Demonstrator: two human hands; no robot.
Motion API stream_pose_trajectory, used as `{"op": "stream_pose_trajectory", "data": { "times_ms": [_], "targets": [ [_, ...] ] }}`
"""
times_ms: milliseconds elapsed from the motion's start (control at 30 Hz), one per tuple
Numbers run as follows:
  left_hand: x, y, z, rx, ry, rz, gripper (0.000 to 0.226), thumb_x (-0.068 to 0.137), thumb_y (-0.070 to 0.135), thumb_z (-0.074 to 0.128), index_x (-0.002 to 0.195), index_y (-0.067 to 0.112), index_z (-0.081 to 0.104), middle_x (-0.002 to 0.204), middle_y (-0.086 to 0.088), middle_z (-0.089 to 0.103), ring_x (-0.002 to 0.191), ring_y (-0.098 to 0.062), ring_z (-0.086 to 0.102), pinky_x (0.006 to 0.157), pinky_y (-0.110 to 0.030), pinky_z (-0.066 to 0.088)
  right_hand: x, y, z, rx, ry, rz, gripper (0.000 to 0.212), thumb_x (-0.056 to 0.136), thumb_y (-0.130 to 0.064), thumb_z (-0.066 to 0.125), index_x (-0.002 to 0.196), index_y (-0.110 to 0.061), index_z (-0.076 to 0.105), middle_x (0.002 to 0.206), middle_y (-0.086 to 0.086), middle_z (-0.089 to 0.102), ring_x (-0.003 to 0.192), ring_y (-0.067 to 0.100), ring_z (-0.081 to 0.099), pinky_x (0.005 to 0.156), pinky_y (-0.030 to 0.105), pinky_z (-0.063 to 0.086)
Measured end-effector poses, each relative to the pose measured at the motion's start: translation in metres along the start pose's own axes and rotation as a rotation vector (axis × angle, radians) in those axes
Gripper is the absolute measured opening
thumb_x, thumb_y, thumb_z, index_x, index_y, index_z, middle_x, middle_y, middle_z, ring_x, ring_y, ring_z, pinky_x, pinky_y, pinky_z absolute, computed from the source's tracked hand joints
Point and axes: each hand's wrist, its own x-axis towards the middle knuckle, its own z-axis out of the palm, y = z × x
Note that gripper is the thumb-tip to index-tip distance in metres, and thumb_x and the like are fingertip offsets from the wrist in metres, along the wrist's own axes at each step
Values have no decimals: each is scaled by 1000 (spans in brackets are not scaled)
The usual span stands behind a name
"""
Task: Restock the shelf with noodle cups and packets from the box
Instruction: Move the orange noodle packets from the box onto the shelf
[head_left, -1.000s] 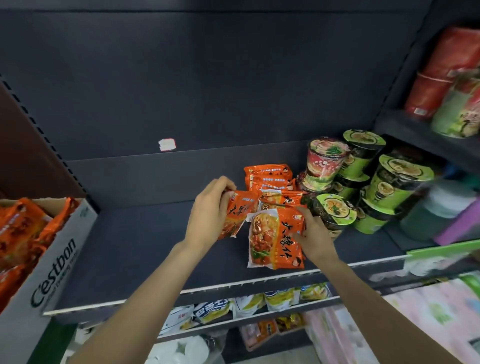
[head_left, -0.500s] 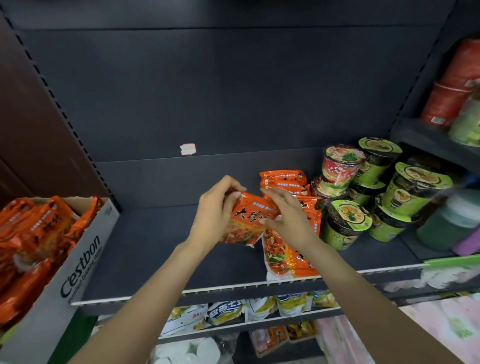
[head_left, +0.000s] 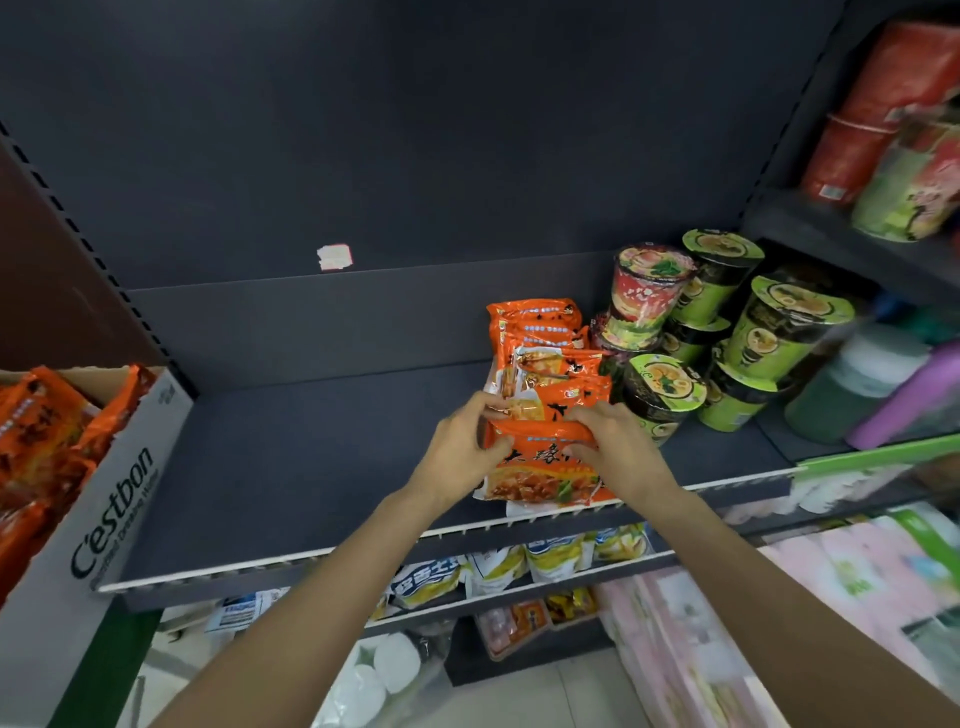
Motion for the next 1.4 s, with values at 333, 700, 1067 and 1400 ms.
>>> {"op": "stream_pose_trajectory", "data": {
  "times_ms": [333, 700, 1067, 1400],
  "targets": [
    [11, -15, 31, 242, -61, 6, 31, 85, 4, 66, 113, 15, 64, 97, 0, 55, 82, -11, 53, 76, -15, 42, 2, 18, 15, -232, -101, -41, 50, 87, -17, 63, 134, -22, 45, 124, 0, 48, 120, 19, 39, 89, 33, 42],
    [33, -8, 52, 190, -71, -55, 27, 82, 6, 69, 108, 13, 65, 106, -7, 62, 90, -18, 59, 78, -21, 46, 16, 39, 7, -402, -58, -43, 48, 85, -14, 65, 130, -22, 48, 119, 3, 51, 116, 22, 43, 92, 35, 40],
    [55, -2, 47, 176, -208, -191, 29, 80, 13, 73, 108, 16, 65, 102, -1, 59, 91, -15, 57, 78, -23, 44, 39, 44, -17, -280, -303, -16, 32, 86, -20, 65, 113, -21, 47, 105, 5, 64, 99, 25, 58, 84, 37, 37],
    [55, -9, 54, 307, -76, -161, 37, 84, 15, 67, 119, 22, 60, 121, -3, 54, 106, -20, 56, 87, -36, 52, 38, 46, 4, -391, -118, -57, 39, 90, -24, 59, 128, -18, 52, 133, 1, 45, 125, 21, 36, 102, 38, 33]
  ]
}}
